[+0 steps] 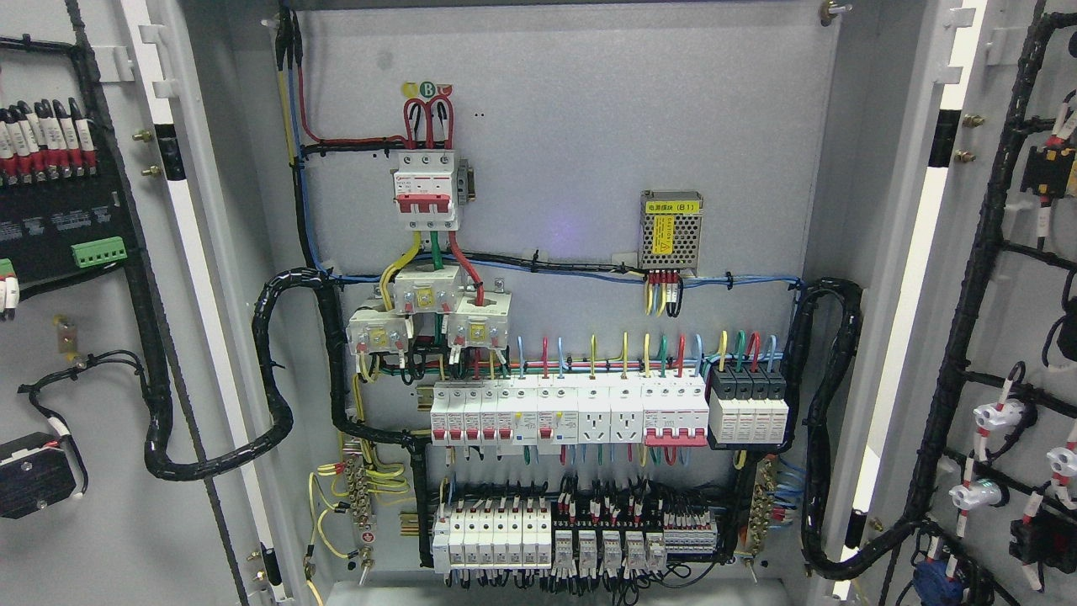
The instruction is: Open door with both hands
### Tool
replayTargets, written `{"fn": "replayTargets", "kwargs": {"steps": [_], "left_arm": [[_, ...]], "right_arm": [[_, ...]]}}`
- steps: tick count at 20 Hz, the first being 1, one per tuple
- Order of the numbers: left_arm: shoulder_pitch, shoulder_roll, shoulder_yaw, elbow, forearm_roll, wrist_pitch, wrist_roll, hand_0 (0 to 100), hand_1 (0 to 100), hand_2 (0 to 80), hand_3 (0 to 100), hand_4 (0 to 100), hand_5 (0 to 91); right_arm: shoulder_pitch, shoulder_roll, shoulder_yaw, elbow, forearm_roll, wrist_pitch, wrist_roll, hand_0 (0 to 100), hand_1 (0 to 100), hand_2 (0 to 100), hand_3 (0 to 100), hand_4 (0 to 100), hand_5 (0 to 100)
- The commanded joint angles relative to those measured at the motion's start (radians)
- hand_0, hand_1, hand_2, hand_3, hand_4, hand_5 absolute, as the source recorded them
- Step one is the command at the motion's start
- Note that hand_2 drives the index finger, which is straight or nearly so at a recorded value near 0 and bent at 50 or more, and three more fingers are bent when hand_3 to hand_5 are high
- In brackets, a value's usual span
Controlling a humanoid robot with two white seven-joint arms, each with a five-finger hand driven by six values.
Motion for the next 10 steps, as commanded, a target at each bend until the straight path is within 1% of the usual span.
{"fn": "replayTargets", "kwargs": {"steps": [1, 4, 6, 10], "left_arm": [[-0.084, 0.034, -0.002, 0.111, 0.008, 0.041, -0.002, 0, 0, 0.0, 0, 4, 0.0], [-0.103, 0.06, -0.006, 0.144, 0.005, 0.047, -0.002, 0, 0, 0.0, 0, 4, 0.0], [-0.115, 0.062, -0.007, 0.158, 0.005, 0.058, -0.002, 0, 0, 0.0, 0, 4, 0.0], [-0.14, 0.063, -0.024, 0.174, 0.004, 0.095, -0.002, 0, 0, 0.0, 0, 4, 0.0]], "right_arm": [[-0.002, -0.021, -0.006, 0.014, -0.043, -0.056, 0.002, 0, 0, 0, 0, 0, 0], [-0.002, -0.033, -0.006, 0.015, -0.084, -0.056, 0.005, 0, 0, 0, 0, 0, 0], [-0.002, -0.035, -0.006, 0.02, -0.085, -0.056, 0.025, 0, 0, 0, 0, 0, 0], [-0.002, -0.035, -0.006, 0.029, -0.095, -0.056, 0.044, 0, 0, 0, 0, 0, 0]]}}
